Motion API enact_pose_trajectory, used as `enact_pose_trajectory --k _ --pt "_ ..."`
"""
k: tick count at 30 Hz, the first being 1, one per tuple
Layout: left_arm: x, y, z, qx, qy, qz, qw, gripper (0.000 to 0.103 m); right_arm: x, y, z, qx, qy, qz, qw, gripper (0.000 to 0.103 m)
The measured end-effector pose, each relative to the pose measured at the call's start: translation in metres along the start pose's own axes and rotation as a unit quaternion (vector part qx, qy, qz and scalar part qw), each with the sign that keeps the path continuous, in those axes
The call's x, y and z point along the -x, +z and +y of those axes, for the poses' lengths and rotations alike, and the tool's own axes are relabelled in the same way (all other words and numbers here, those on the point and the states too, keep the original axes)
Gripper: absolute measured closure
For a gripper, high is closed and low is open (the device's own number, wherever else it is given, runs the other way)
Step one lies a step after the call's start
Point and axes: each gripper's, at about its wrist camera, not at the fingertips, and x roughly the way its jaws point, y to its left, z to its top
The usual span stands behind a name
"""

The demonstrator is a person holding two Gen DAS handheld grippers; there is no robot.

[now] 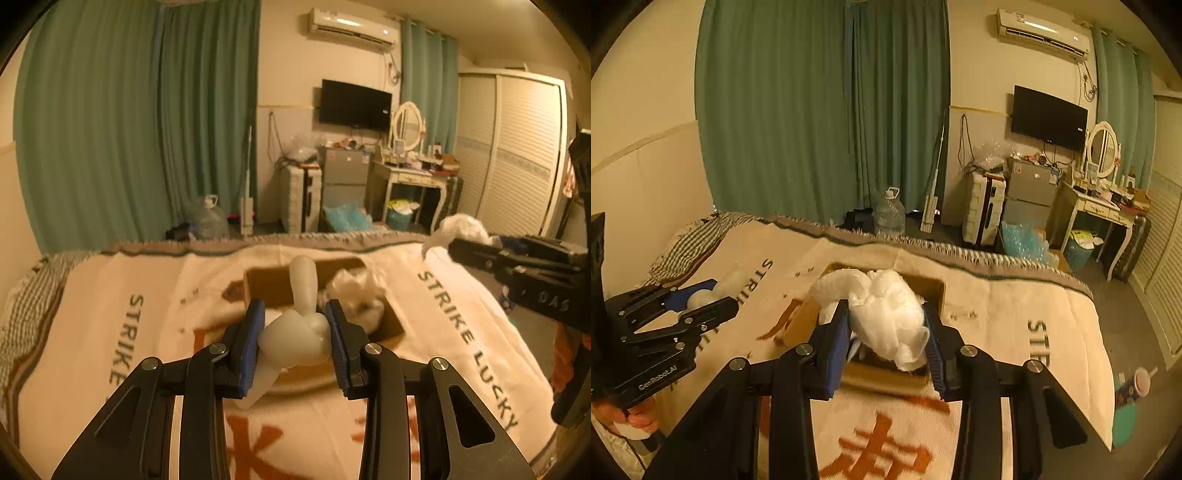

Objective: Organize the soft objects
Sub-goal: 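Release the cotton and plastic pieces into the box from both tools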

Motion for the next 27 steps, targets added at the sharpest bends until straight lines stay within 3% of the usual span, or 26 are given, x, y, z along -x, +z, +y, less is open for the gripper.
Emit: enact_pose_trajectory --k 6,14,20,23,24,25,26,27 --pt "-0.062 0.016 0.009 -0.001 0.002 0.004 1.0000 0.070 -0.078 0.012 -0.015 -0.005 -0.005 0.026 1.000 0.066" --pt "-0.157 0.006 0.018 -0.010 0.010 0.042 0.9990 0.070 -0.169 0.008 -0.035 -0.022 0.021 0.048 0.998 0.066" --pt "-0.177 0.001 0.019 -0.009 -0.008 0.049 0.9987 0.069 -0.206 0.008 -0.041 -0.042 0.054 0.043 0.997 0.064" --pt "-0.173 0.000 0.015 -0.003 -0.018 0.035 0.9992 0.065 -0.213 0.011 -0.041 -0.047 0.063 0.044 0.996 0.054" --pt "-0.172 0.001 0.013 -0.002 -0.016 0.036 0.9992 0.056 -0.213 0.012 -0.041 -0.051 0.061 0.043 0.996 0.048" --pt "-0.171 0.002 0.012 0.000 -0.013 0.039 0.9992 0.047 -0.211 0.013 -0.040 -0.051 0.058 0.041 0.996 0.048" --pt "-0.168 0.003 0.011 0.002 -0.014 0.041 0.9991 0.032 -0.209 0.015 -0.038 -0.050 0.056 0.041 0.996 0.048" --pt "-0.163 0.005 0.010 0.006 -0.013 0.039 0.9992 0.025 -0.204 0.016 -0.038 -0.048 0.050 0.038 0.997 0.047"
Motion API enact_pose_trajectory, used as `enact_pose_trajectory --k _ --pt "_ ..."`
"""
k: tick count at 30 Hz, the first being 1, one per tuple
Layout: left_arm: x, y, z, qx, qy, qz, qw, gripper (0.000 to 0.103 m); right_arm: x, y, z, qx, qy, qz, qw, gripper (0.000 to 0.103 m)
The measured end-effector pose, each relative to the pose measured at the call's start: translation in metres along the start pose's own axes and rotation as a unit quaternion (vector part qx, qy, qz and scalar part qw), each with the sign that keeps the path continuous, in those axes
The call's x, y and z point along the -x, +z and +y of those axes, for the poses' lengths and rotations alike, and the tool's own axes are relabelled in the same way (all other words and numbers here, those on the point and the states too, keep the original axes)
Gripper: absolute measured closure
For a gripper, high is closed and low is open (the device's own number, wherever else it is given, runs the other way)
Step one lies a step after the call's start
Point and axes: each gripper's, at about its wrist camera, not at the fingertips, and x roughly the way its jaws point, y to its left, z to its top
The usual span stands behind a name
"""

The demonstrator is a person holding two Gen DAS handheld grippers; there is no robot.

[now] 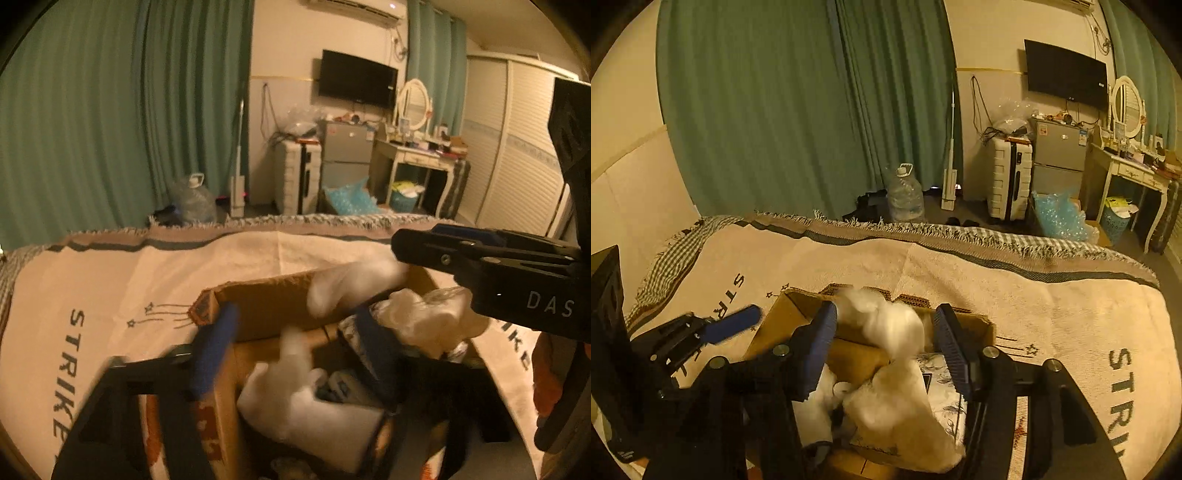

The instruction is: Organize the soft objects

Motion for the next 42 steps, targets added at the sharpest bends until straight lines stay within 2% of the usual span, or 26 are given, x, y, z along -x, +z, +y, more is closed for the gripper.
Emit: enact_pose_trajectory --k 4,7,12,13,14,15,17,20,22,25,28,32,36,38,42 --pt "0.030 0.010 -0.004 -0.003 0.017 -0.009 0.9998 0.025 0.032 0.007 0.002 -0.005 -0.010 -0.012 1.000 0.047" --pt "0.070 0.025 -0.008 -0.006 0.025 -0.035 0.9991 0.025 0.068 0.016 0.006 -0.006 -0.022 -0.027 0.999 0.047" --pt "0.164 0.049 -0.017 -0.018 0.038 -0.098 0.9942 0.024 0.155 0.032 0.025 0.004 -0.038 -0.067 0.997 0.044" --pt "0.181 0.051 -0.020 -0.022 0.042 -0.110 0.9928 0.023 0.175 0.034 0.031 0.007 -0.041 -0.077 0.996 0.042" --pt "0.206 0.054 -0.025 -0.028 0.047 -0.126 0.9906 0.015 0.190 0.036 0.035 0.010 -0.042 -0.083 0.996 0.042" --pt "0.222 0.055 -0.027 -0.030 0.052 -0.139 0.9885 0.011 0.210 0.037 0.041 0.014 -0.045 -0.091 0.995 0.041" --pt "0.254 0.056 -0.030 -0.033 0.060 -0.167 0.9835 0.011 0.244 0.038 0.053 0.020 -0.052 -0.107 0.993 0.040" --pt "0.300 0.054 -0.036 -0.031 0.068 -0.194 0.9782 0.011 0.289 0.036 0.068 0.017 -0.057 -0.125 0.990 0.028" --pt "0.318 0.050 -0.038 -0.027 0.079 -0.209 0.9744 0.011 0.321 0.030 0.078 0.011 -0.057 -0.146 0.988 0.014" --pt "0.347 0.035 -0.040 -0.028 0.085 -0.241 0.9665 0.010 0.356 0.017 0.092 0.007 -0.051 -0.167 0.985 0.007" --pt "0.356 0.019 -0.044 -0.044 0.102 -0.250 0.9619 0.010 0.380 -0.001 0.104 0.005 -0.058 -0.189 0.980 0.000" --pt "0.346 -0.001 -0.042 -0.041 0.106 -0.252 0.9611 0.010 0.388 -0.026 0.108 -0.003 -0.055 -0.214 0.975 0.000" --pt "0.317 -0.018 -0.037 -0.025 0.094 -0.229 0.9685 0.010 0.360 -0.053 0.099 -0.019 -0.058 -0.227 0.972 0.000" --pt "0.298 -0.028 -0.038 -0.025 0.102 -0.223 0.9692 0.010 0.335 -0.064 0.092 -0.021 -0.058 -0.225 0.972 0.000" --pt "0.264 -0.048 -0.035 -0.045 0.114 -0.206 0.9709 0.010 0.281 -0.088 0.077 -0.031 -0.057 -0.197 0.978 0.000"
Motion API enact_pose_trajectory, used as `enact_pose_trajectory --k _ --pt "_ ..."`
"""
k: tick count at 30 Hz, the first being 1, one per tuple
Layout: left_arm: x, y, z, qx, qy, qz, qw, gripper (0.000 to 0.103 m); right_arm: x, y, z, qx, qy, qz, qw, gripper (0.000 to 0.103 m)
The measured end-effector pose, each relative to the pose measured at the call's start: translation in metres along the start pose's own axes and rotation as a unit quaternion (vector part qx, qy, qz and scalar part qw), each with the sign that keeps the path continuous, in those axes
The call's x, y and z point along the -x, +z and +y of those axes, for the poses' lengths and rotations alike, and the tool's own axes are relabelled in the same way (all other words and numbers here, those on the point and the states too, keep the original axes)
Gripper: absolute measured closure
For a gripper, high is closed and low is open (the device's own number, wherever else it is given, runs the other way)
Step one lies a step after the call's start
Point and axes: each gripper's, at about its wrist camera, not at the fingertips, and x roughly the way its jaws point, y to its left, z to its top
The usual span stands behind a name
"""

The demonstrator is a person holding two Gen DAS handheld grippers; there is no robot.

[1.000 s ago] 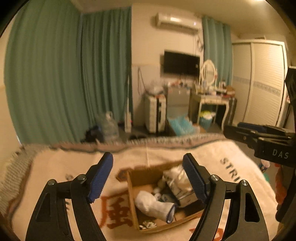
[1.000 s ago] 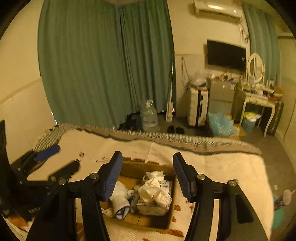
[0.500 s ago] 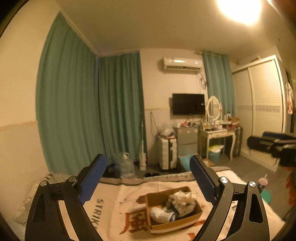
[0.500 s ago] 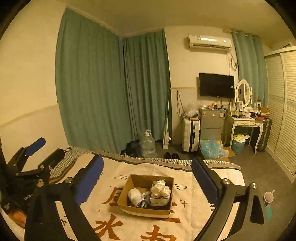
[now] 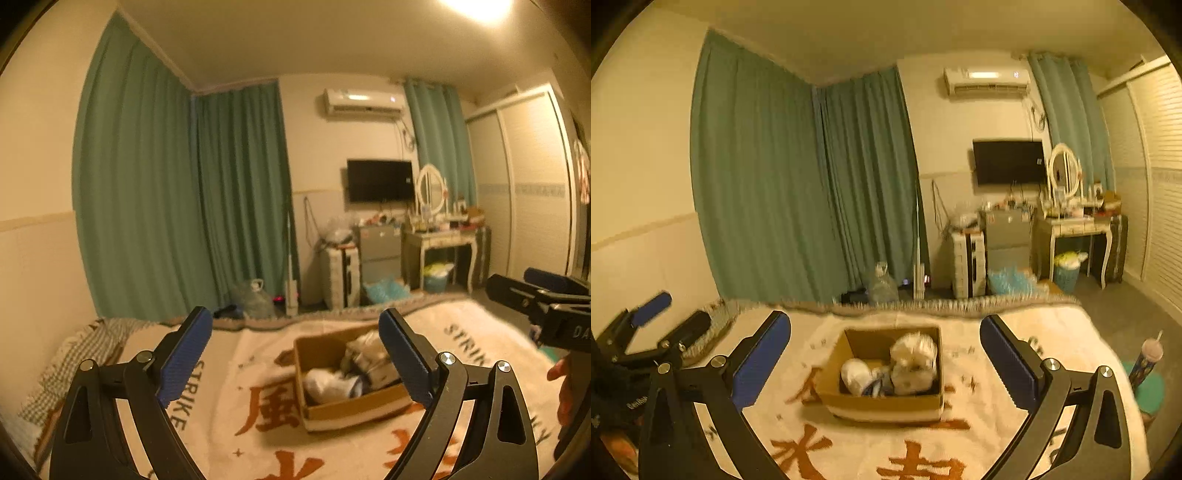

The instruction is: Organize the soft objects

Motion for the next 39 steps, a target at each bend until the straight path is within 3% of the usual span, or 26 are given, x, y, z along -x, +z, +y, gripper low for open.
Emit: enact_pose_trajectory --k 5,13,24,39 --pt "-0.022 -0.032 0.001 -0.007 -0.003 0.027 0.9996 0.010 -0.036 -0.034 -0.004 0.024 -0.015 0.010 1.000 0.000" --pt "-0.039 -0.050 0.007 0.009 -0.021 0.051 0.9985 0.010 -0.073 -0.063 0.006 0.057 -0.026 0.039 0.997 0.000" --pt "-0.052 -0.063 0.015 0.035 -0.033 0.085 0.9952 0.010 -0.085 -0.072 0.013 0.056 -0.026 0.058 0.996 0.000" --pt "-0.049 -0.065 0.015 0.039 -0.031 0.076 0.9959 0.010 -0.083 -0.070 0.011 0.054 -0.030 0.055 0.997 0.000"
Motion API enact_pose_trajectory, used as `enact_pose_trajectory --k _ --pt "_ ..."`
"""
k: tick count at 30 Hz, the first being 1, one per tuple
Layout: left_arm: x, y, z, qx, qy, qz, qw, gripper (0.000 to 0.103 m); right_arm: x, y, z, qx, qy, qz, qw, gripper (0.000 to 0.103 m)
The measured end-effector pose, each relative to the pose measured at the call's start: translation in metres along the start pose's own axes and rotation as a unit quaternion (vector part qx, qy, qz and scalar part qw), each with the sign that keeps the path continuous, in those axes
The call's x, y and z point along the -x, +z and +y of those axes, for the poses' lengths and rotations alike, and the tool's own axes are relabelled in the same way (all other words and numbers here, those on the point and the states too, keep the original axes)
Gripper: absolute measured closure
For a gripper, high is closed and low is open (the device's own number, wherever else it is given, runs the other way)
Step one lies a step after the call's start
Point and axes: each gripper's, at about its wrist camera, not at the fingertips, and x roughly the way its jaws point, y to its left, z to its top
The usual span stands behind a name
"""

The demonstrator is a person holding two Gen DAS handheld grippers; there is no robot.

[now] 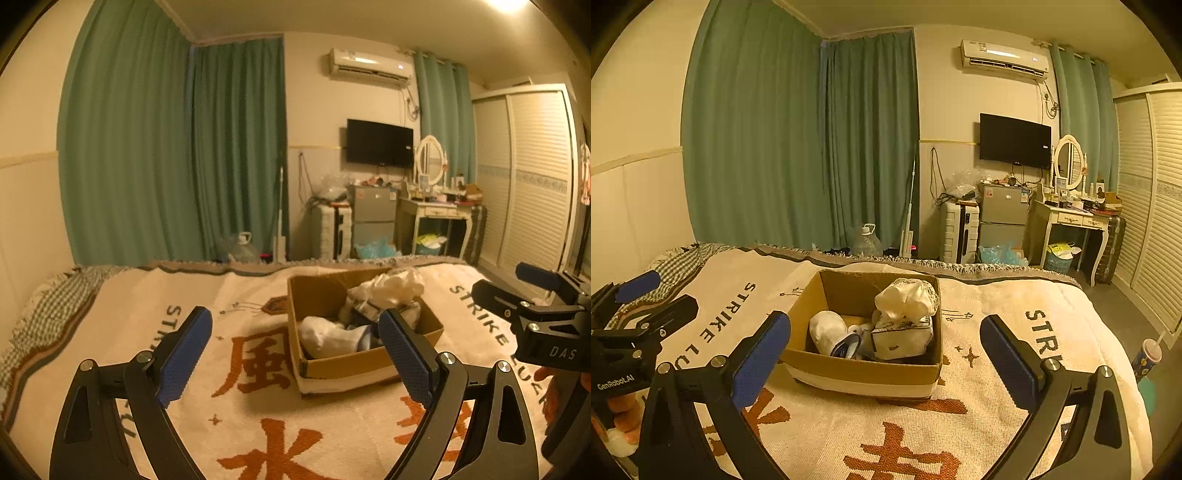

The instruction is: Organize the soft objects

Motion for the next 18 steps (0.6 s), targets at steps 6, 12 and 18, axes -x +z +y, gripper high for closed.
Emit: enact_pose_trajectory --k 6,12,18 --pt "0.0019 0.0011 -0.0005 0.003 -0.005 -0.002 1.0000 0.010 0.0005 -0.0016 0.0012 0.002 -0.002 0.002 1.000 0.000" --pt "0.0034 -0.0014 0.0004 0.003 -0.004 -0.007 1.0000 0.010 0.0001 -0.0012 0.0010 0.000 -0.005 0.003 1.000 0.000" --pt "0.0037 -0.0014 0.0013 0.004 -0.003 -0.007 1.0000 0.010 0.0003 -0.0018 0.0011 0.002 -0.007 0.004 1.000 0.000"
